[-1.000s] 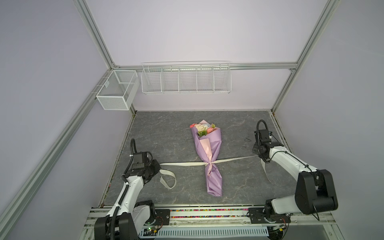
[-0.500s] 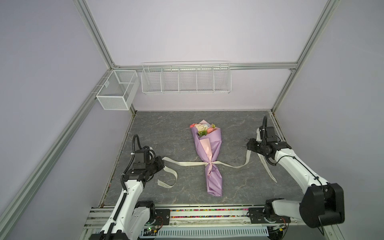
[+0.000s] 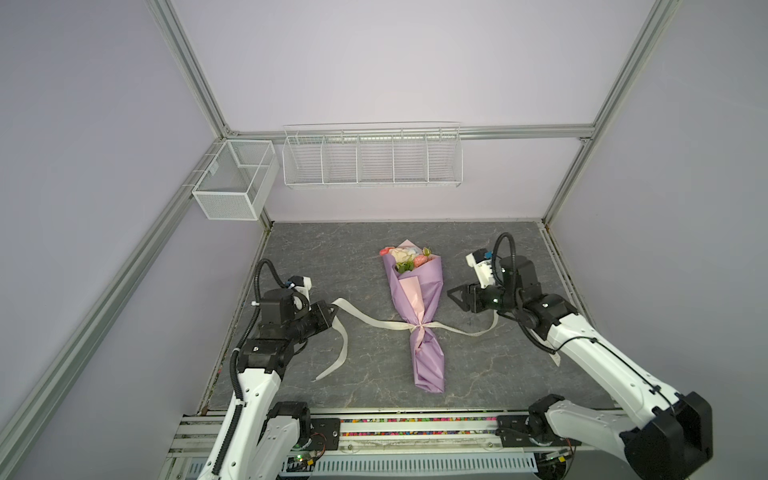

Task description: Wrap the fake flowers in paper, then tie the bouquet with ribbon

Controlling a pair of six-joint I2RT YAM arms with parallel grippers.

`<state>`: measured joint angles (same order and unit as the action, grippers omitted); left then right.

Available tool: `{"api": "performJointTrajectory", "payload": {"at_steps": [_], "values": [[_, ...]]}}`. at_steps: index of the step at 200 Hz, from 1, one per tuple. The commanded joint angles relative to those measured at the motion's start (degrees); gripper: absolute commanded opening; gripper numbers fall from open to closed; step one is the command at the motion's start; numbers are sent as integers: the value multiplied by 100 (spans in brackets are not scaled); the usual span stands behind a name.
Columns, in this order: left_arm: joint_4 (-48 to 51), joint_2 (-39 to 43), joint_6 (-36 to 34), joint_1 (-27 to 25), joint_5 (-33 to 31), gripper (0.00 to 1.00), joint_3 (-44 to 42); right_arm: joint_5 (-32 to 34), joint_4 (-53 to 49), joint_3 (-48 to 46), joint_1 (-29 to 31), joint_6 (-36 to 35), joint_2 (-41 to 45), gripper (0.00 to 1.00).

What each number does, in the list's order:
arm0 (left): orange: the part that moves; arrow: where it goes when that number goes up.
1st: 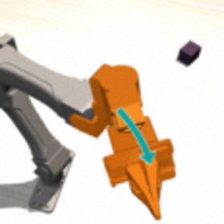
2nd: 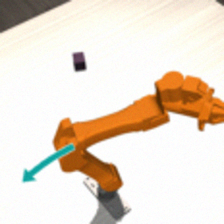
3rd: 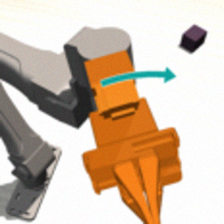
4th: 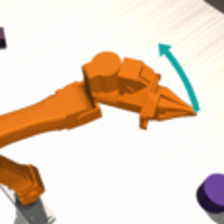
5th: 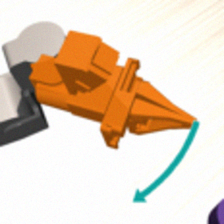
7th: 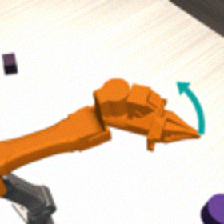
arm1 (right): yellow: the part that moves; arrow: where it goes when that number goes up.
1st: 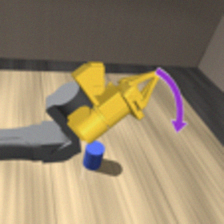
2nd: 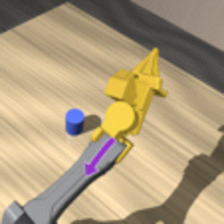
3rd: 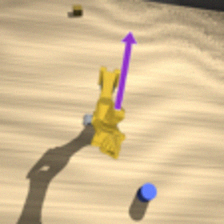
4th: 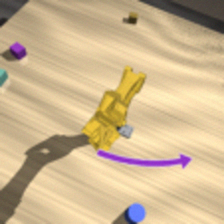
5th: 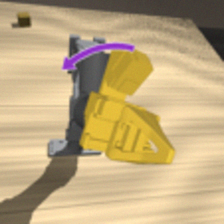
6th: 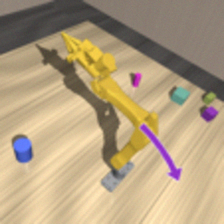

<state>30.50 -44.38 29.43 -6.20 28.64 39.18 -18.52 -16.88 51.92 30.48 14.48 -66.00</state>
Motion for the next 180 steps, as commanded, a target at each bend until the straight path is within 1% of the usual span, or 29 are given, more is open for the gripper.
{"api": "performJointTrajectory", "payload": {"at_steps": [1,10,20,27,46,65,81,125,133,141,153,166,180], "values": [[43,-72,-16,-204,317,0,273,430,885,-303,848,-1332,-239,72],[80,-110,-23,-290,324,0,337,668,1019,-268,1288,-1947,-454,73],[130,-139,-5,-358,317,0,387,1109,1053,-192,1715,-2437,-787,73],[155,-147,5,-386,313,0,425,1328,953,131,1932,-2722,-1077,73],[193,-83,67,-409,332,0,443,1903,803,626,2323,-3100,-1907,73],[176,10,109,-417,344,0,442,1927,961,905,2533,-3448,-2550,74],[218,48,115,-417,374,0,459,2100,1300,1046,2660,-3509,-2954,75],[312,83,72,-427,440,0,460,1667,1679,1553,2690,-3416,-3824,76],[325,81,63,-418,448,0,467,1729,1820,1563,2698,-3367,-3936,75],[331,79,58,-422,449,0,468,1837,2012,1528,2695,-3321,-4007,72],[347,78,48,-417,454,0,470,1928,2088,1533,2700,-3313,-4067,62],[414,87,3,-417,376,0,480,2037,2100,1503,2697,-3283,-4022,45],[497,87,-57,-419,225,0,473,2131,2306,1277,2685,-3249,-3862,31]]}}
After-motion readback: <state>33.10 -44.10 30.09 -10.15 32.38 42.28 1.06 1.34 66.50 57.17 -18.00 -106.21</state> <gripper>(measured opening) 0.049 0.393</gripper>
